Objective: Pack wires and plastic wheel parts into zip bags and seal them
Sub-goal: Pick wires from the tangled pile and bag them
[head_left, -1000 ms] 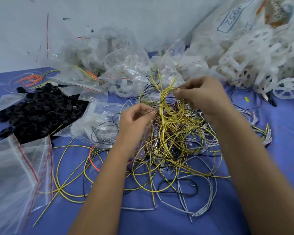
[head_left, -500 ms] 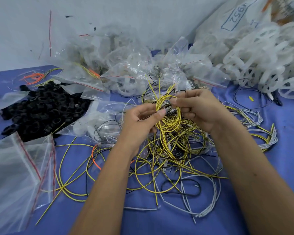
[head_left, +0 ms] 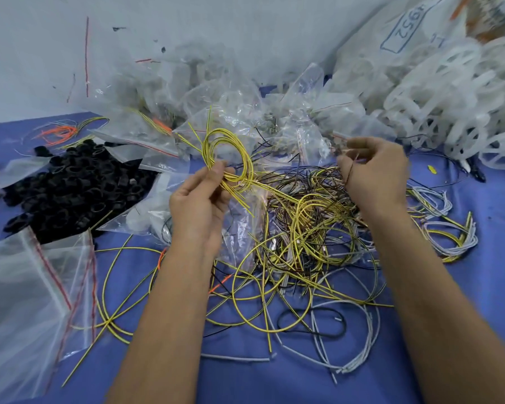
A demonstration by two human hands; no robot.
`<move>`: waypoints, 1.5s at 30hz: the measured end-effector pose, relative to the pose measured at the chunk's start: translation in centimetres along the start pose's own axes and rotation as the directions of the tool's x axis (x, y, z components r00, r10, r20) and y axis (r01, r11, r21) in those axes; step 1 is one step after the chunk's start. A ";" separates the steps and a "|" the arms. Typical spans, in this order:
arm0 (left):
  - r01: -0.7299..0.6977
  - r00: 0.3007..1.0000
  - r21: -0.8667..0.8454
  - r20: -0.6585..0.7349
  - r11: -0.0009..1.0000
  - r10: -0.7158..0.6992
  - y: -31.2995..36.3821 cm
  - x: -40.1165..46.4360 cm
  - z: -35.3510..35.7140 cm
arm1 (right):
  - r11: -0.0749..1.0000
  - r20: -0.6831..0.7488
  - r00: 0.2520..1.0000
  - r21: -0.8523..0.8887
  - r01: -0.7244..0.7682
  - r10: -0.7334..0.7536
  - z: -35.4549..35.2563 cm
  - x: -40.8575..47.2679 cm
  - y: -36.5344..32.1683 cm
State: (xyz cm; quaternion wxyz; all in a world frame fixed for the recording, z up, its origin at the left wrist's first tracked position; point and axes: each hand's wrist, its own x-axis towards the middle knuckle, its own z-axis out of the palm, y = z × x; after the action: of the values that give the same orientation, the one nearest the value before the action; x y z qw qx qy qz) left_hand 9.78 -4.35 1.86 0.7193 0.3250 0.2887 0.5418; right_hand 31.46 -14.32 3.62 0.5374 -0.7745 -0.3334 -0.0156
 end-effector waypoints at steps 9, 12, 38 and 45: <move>-0.005 0.992 0.220 0.124 0.976 -0.023 -0.3 -0.9 0.4 | 0.777 -0.098 0.983 0.602 0.184 -0.157 -0.4 -0.4 -2.3; -0.009 0.989 0.226 0.147 0.974 -0.025 -0.3 -0.9 0.4 | 0.689 0.119 0.980 0.725 0.025 -0.162 -0.9 -0.8 -2.8; 0.135 0.936 0.027 0.324 0.990 -0.137 -0.3 -1.3 0.6 | 0.835 0.349 0.906 0.550 0.008 -0.239 1.1 -2.0 -2.7; 0.374 0.893 -0.372 0.392 0.850 -0.222 -0.1 -1.6 1.4 | 0.516 0.157 0.974 0.828 -0.220 0.164 -0.8 0.2 -2.0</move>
State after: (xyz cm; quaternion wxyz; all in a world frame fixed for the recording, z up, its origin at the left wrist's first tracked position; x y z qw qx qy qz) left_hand 10.55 -6.10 2.80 0.8882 0.1927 0.0807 0.4092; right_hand 30.78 -14.48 5.62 0.8307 -0.4536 -0.2280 0.2283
